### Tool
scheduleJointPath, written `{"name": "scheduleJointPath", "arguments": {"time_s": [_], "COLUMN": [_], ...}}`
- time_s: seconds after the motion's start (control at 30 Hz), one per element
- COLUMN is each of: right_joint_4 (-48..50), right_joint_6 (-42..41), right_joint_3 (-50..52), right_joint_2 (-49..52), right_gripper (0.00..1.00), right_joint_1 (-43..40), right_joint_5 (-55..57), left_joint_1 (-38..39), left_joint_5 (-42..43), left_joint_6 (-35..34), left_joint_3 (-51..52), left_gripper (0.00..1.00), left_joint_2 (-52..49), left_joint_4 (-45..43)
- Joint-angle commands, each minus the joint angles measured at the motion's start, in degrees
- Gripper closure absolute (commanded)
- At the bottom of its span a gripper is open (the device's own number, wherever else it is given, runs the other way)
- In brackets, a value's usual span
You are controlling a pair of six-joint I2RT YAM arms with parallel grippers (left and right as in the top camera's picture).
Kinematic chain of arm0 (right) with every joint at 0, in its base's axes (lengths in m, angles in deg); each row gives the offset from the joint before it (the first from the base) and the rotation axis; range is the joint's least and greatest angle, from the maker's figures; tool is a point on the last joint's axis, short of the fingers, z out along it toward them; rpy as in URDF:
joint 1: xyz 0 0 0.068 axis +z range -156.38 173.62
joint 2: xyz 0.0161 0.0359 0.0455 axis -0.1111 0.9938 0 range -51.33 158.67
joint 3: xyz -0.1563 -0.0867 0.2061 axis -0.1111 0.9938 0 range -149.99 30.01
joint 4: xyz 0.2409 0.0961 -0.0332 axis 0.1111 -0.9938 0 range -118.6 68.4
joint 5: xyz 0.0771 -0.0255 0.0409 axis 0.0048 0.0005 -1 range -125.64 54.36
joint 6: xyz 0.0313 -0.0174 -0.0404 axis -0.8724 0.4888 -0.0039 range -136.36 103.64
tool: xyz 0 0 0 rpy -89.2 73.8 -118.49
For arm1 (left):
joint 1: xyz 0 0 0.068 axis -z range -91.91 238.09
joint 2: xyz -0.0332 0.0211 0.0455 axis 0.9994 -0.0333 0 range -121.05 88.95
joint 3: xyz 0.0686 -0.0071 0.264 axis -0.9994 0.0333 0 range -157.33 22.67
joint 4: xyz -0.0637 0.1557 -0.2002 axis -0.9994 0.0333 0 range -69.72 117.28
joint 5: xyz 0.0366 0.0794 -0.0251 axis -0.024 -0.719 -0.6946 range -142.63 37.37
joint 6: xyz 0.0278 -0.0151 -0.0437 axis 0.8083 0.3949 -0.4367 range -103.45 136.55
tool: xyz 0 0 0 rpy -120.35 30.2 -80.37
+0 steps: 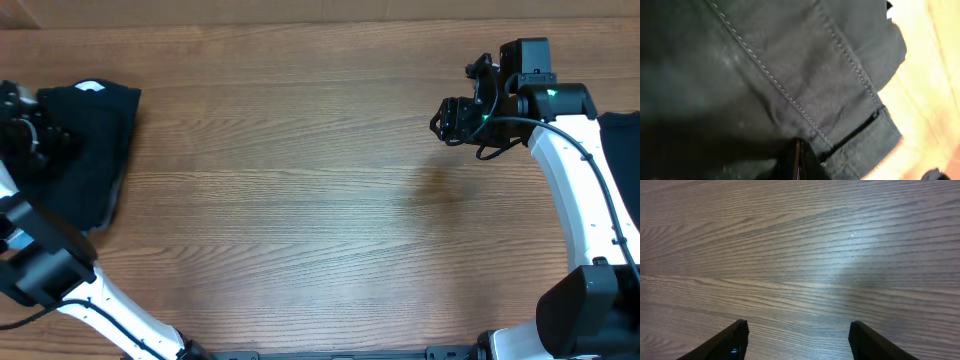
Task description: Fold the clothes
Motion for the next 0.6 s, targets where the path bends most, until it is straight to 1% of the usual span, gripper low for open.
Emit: {"name": "scheduleJointPath", "arguments": {"time_s": [0.0,0.07,0.1,0.17,0.2,0.27,0.33,0.37,0.4,0.47,0.57], "right_joint_4": [0.0,0.0,0.0,0.0,0.0,0.0,0.0,0.0,0.0,0.0,0.0], "right_joint_6": [0.0,0.0,0.0,0.0,0.0,0.0,0.0,0.0,0.0,0.0,0.3], "right_joint_3": [0.3,0.3,0.3,0.3,0.3,0.3,0.3,0.3,0.3,0.3,0.3], "right_joint_2": [0.5,0.7,0.8,1.1,1.1,1.1,1.1,1.1,1.1,1.1,1.1], "right_gripper": [0.32,0.31,0.31,0.31,0.31,0.31,0.31,0.31,0.28,0.26,0.25], "right_joint_1": [-0.1,-0.1,-0.1,-0.1,-0.1,-0.1,-0.1,-0.1,-0.1,-0.1,-0.1], "right_joint_5": [0.0,0.0,0.0,0.0,0.0,0.0,0.0,0.0,0.0,0.0,0.0], "left_joint_1": [1.5,1.5,1.5,0.7,0.5,0.3,0.2,0.2,-0.2,-0.9,-3.0], "left_joint_5": [2.2,3.5,6.1,17.6,18.3,15.1,8.4,5.5,-0.7,-9.8,-15.5], "left_joint_6": [2.4,2.4,2.4,2.6,2.6,2.6,2.0,1.0,-2.4,-7.2,-10.0], "left_joint_3": [3.5,3.6,3.4,-1.1,-3.3,-9.1,-13.0,-13.5,-13.4,-12.8,-12.6], "left_gripper": [0.96,0.96,0.96,0.96,0.96,0.96,0.96,0.96,0.96,0.96,0.96], "left_joint_2": [0.0,0.0,0.0,0.0,0.0,0.0,0.0,0.0,0.0,0.0,0.0], "left_joint_4": [-1.6,-1.7,-1.8,-1.3,-0.6,0.9,1.3,0.8,-0.3,-1.4,-2.2]}}
